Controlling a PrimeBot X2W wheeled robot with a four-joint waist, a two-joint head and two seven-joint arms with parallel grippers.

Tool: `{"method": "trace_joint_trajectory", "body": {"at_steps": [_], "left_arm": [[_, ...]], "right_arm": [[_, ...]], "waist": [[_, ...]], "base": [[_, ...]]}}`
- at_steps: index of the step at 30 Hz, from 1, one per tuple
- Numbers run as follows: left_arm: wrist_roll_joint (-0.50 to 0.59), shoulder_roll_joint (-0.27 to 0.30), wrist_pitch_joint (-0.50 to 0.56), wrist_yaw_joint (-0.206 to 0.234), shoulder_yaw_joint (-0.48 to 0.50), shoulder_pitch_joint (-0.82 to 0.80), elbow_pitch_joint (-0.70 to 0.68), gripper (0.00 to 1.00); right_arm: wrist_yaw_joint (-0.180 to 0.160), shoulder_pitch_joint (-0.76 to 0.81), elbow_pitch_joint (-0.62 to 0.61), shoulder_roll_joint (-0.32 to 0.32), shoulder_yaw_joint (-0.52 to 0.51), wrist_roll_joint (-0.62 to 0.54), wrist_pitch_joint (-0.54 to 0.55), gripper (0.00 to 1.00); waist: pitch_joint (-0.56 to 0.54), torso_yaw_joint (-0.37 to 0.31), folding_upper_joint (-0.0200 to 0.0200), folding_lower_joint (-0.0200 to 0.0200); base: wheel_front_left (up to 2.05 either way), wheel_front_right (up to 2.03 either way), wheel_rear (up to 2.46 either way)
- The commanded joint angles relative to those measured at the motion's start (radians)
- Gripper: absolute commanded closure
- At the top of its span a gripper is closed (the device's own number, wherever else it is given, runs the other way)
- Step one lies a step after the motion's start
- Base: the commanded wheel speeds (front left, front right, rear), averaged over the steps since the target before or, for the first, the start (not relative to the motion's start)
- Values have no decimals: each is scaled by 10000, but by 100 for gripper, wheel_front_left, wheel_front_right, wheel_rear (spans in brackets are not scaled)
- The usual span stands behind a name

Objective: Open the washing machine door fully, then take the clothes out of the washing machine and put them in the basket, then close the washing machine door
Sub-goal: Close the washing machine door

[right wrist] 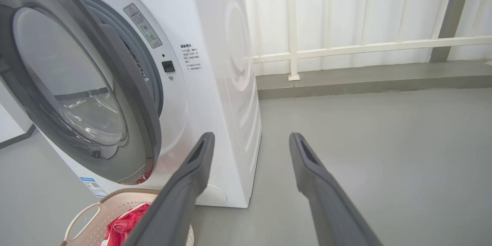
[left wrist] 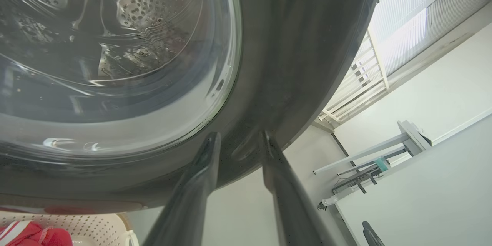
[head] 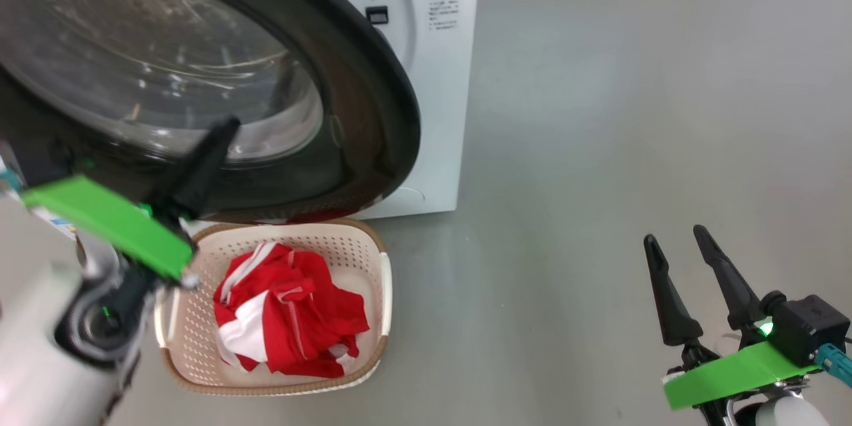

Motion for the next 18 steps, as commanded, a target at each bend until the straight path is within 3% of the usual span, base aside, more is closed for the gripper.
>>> {"method": "trace_joint_trajectory", "body": {"at_steps": [1,2,18], "left_arm": [[-126,559,-309,-67,276,256,-320,12],[-166,580,-427,-67,226,460,-366,0],[-478,550,-2285,-67,-469,3319,-1002,0]], "right_arm": [[63,151,-220,-173,230,-42,-65,0],[63,194,-222,-189,228,-44,-65,0],[63,723,-215,-263,198,-26,-65,0]], "waist": [[-236,219,0,0],[-284,267,0,0],[-739,662,0,0]], "base": [[0,0,0],[0,0,0],[0,0,0]]}}
